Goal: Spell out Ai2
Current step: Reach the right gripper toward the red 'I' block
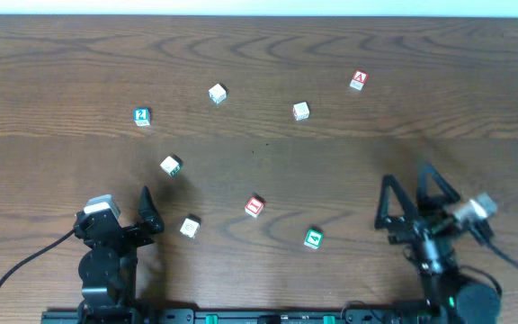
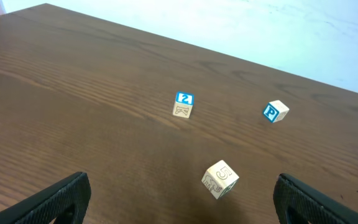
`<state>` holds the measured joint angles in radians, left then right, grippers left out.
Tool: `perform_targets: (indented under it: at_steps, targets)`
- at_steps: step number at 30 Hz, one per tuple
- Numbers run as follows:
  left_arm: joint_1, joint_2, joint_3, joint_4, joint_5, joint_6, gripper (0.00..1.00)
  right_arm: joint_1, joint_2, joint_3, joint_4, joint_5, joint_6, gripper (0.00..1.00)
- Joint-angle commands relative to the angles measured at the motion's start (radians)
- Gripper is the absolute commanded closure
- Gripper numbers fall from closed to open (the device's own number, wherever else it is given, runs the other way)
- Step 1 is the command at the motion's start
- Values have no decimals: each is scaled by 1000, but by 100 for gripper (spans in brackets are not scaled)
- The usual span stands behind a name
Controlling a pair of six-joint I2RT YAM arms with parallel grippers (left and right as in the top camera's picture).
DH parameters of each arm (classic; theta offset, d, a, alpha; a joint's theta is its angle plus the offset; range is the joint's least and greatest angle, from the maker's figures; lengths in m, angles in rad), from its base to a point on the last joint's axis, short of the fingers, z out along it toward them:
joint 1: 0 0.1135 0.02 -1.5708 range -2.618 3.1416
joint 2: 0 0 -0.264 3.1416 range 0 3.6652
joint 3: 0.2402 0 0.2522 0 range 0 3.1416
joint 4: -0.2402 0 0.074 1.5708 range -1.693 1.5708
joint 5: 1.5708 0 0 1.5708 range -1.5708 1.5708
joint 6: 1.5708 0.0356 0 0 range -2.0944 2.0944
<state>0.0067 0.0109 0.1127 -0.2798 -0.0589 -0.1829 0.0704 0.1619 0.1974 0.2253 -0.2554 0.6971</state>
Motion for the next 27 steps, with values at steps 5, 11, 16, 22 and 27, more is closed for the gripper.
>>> perform_targets:
  at_steps: [5,11,16,22,27]
  targets:
    - [6,-6,-25,-7,4,0,5,-1,577,281,6,-341,-107,1]
    - [6,-6,-25,-7,4,0,5,100,1022,650,-264,-452,-337,1]
    - [6,-6,-25,-8,4,0,5,238,1299,933,-616,-394,-551,1]
    - [6,-6,-25,-8,4,0,5,369,1501,1138,-951,-241,-738,1]
    - [6,-6,-25,-8,4,0,5,502,1565,1184,-1086,20,-832,1]
